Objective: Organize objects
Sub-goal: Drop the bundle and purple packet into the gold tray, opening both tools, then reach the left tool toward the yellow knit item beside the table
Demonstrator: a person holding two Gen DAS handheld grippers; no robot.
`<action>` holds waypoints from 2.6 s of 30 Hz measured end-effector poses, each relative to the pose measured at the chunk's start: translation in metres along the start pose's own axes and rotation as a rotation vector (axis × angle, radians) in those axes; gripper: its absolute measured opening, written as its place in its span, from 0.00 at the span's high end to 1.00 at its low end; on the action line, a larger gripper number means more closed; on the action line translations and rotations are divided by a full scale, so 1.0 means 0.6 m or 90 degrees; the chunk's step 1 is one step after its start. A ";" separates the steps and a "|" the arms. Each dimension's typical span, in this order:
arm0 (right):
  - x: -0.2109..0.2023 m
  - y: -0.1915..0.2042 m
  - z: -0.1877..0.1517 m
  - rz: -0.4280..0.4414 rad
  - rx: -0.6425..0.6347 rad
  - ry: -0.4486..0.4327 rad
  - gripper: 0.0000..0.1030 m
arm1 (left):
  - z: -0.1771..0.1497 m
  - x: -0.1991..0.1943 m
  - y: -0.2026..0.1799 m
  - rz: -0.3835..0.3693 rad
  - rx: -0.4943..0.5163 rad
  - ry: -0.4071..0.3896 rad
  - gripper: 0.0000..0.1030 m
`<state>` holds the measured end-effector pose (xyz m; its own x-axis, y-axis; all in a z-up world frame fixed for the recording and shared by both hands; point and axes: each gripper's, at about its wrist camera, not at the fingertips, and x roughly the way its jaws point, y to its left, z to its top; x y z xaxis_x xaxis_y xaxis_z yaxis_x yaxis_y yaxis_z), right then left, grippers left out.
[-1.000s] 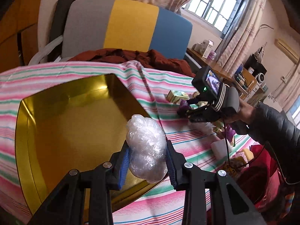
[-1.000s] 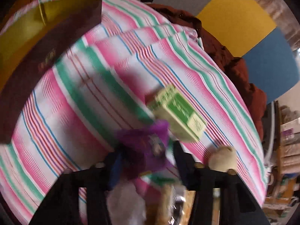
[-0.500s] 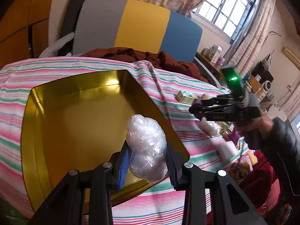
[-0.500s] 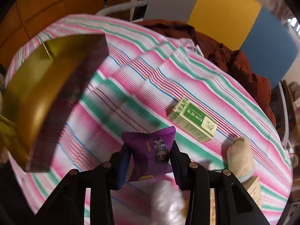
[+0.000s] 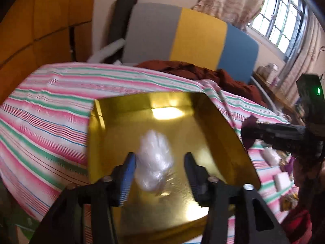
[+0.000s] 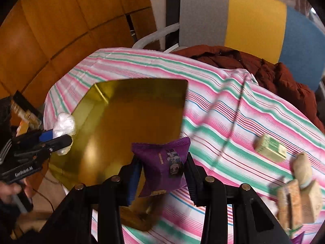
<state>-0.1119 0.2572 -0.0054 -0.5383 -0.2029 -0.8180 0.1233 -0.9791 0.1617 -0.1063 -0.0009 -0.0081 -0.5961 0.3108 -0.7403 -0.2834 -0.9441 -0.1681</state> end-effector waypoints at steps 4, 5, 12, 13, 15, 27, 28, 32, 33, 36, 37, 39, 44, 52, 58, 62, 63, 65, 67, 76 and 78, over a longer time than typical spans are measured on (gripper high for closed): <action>0.005 0.022 0.034 -0.002 0.064 -0.057 0.41 | -0.008 -0.014 0.020 0.008 -0.022 -0.012 0.35; 0.003 0.024 0.041 0.001 0.078 -0.073 0.23 | -0.010 -0.016 0.024 0.010 -0.025 -0.014 0.35; -0.018 0.058 0.024 0.005 0.068 -0.097 0.20 | -0.034 -0.035 0.028 0.019 -0.052 -0.015 0.35; -0.019 0.062 0.016 -0.001 0.065 -0.095 0.18 | -0.038 -0.038 0.025 0.015 -0.055 -0.014 0.35; -0.022 0.067 -0.003 -0.002 0.064 -0.090 0.12 | -0.039 -0.040 0.017 0.015 -0.054 -0.014 0.35; -0.074 0.091 -0.097 -0.063 0.059 -0.132 0.07 | -0.069 -0.072 -0.032 0.018 -0.015 -0.022 0.35; -0.080 0.093 -0.104 -0.072 0.056 -0.137 0.07 | -0.072 -0.074 -0.037 0.019 -0.012 -0.022 0.35; -0.098 0.100 -0.125 -0.100 0.050 -0.151 0.04 | -0.077 -0.080 -0.049 0.036 -0.003 -0.032 0.35; -0.101 0.102 -0.130 -0.109 0.045 -0.153 0.04 | -0.078 -0.083 -0.051 0.038 -0.001 -0.036 0.35; -0.109 0.108 -0.141 -0.135 0.035 -0.163 0.04 | -0.082 -0.089 -0.054 0.052 0.000 -0.045 0.35; -0.112 0.108 -0.145 -0.143 0.034 -0.166 0.04 | -0.083 -0.091 -0.055 0.056 -0.001 -0.047 0.35; -0.119 0.107 -0.151 -0.156 0.036 -0.173 0.04 | -0.085 -0.092 -0.054 0.065 -0.004 -0.047 0.35; -0.131 0.102 -0.156 -0.181 0.053 -0.188 0.03 | -0.094 -0.091 -0.057 0.067 -0.004 -0.039 0.35; -0.148 0.083 -0.169 -0.198 0.067 -0.196 0.02 | -0.100 -0.086 -0.080 0.055 0.020 -0.032 0.35; -0.161 0.050 -0.189 -0.219 0.089 -0.193 0.02 | -0.102 -0.079 -0.093 0.049 0.036 -0.026 0.35; -0.170 0.030 -0.197 -0.234 0.105 -0.193 0.02 | -0.103 -0.076 -0.101 0.043 0.044 -0.023 0.35; -0.173 0.024 -0.199 -0.236 0.110 -0.194 0.02 | -0.102 -0.075 -0.104 0.035 0.048 -0.025 0.35; -0.179 0.016 -0.200 -0.243 0.116 -0.198 0.02 | -0.101 -0.077 -0.111 0.026 0.058 -0.028 0.35; -0.188 0.005 -0.202 -0.253 0.120 -0.199 0.02 | -0.099 -0.076 -0.121 0.015 0.071 -0.029 0.35; -0.269 -0.107 -0.236 -0.320 0.202 -0.203 0.02 | -0.097 -0.066 -0.201 -0.075 0.156 -0.027 0.35; -0.295 -0.140 -0.249 -0.344 0.232 -0.205 0.02 | -0.097 -0.063 -0.225 -0.108 0.177 -0.021 0.35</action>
<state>0.0975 0.3772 0.0436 -0.6706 0.3717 -0.6419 -0.4848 -0.8746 0.0000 -0.0018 0.1085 0.0045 -0.5456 0.4693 -0.6943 -0.5726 -0.8137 -0.1000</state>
